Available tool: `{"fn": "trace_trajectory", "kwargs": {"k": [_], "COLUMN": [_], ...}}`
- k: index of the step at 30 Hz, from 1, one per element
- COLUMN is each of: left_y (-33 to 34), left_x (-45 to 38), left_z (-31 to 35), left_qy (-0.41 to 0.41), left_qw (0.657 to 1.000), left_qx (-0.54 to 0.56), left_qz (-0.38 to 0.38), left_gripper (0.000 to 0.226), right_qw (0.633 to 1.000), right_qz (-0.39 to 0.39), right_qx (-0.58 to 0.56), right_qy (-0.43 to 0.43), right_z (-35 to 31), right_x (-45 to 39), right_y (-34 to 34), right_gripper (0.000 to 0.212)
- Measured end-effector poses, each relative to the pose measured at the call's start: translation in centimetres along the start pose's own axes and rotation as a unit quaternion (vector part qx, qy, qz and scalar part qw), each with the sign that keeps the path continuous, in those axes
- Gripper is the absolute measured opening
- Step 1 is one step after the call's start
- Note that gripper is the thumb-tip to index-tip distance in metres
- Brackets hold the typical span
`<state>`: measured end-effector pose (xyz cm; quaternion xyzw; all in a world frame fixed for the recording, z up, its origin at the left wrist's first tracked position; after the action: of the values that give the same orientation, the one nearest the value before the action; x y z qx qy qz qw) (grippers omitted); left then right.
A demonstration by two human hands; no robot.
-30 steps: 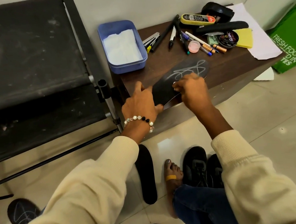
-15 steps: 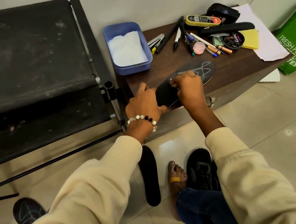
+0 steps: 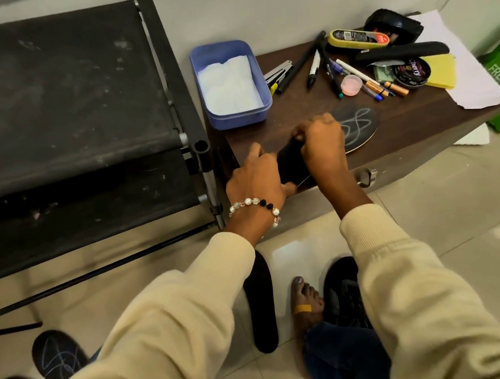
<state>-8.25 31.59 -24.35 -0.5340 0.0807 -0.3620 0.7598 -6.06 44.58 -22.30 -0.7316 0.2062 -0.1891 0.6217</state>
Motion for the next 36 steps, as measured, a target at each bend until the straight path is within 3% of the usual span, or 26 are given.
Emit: {"fn": "trace_trajectory", "kwargs": {"k": [5, 11, 18, 25, 28, 30, 32, 33, 34, 36], "left_y": [0.0, 0.0, 0.1, 0.0, 0.0, 0.0, 0.1, 0.0, 0.0, 0.0], "left_x": [0.2, 0.1, 0.2, 0.4, 0.6, 0.7, 0.7, 0.7, 0.6, 0.6], "left_z": [0.0, 0.0, 0.1, 0.3, 0.4, 0.6, 0.8, 0.9, 1.0, 1.3], "left_qy": [-0.003, -0.008, -0.008, -0.017, -0.019, -0.02, -0.022, -0.021, -0.018, -0.008], "left_qw": [1.0, 1.0, 1.0, 1.0, 1.0, 0.999, 0.999, 0.999, 0.999, 0.999], "left_qx": [0.003, 0.011, 0.003, 0.007, -0.001, -0.017, -0.029, -0.032, -0.035, -0.038], "left_qz": [0.006, 0.0, -0.009, -0.012, -0.015, -0.023, -0.029, -0.029, -0.027, -0.026], "left_gripper": [0.045, 0.045, 0.047, 0.045, 0.049, 0.053, 0.052, 0.052, 0.052, 0.057], "right_qw": [1.0, 0.998, 1.0, 0.999, 0.997, 0.99, 0.963, 0.925, 0.861, 0.696], "right_qz": [-0.003, -0.025, -0.023, -0.03, -0.064, -0.078, -0.044, -0.004, 0.037, 0.074], "right_qx": [0.009, -0.028, -0.007, 0.013, -0.024, -0.117, -0.26, -0.356, -0.469, -0.652], "right_qy": [0.005, -0.048, 0.015, -0.014, -0.047, -0.03, 0.063, 0.129, 0.195, 0.29], "right_z": [-0.4, -0.9, 0.7, 0.2, -0.3, 0.6, 3.5, 5.7, 7.7, 10.1], "right_x": [0.2, 1.6, -2.4, 0.3, 2.9, 4.1, 4.9, 5.4, 6.1, 7.7], "right_y": [0.4, 1.1, 0.5, 0.6, 1.1, 0.5, -1.0, -1.5, -1.6, -0.4], "right_gripper": [0.029, 0.035, 0.022, 0.028, 0.033, 0.029, 0.024, 0.022, 0.02, 0.013]}}
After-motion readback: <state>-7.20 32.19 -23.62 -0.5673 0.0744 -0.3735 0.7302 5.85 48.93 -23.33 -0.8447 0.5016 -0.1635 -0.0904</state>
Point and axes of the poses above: each hand's wrist, its own x-axis away from the middle knuckle, its own y-axis out of the palm, z = x × y, the point moved 10 cm from there along -x, towards the middle knuckle, and after that the axes turned 8 degrees about -z, right-handed, at the moved point
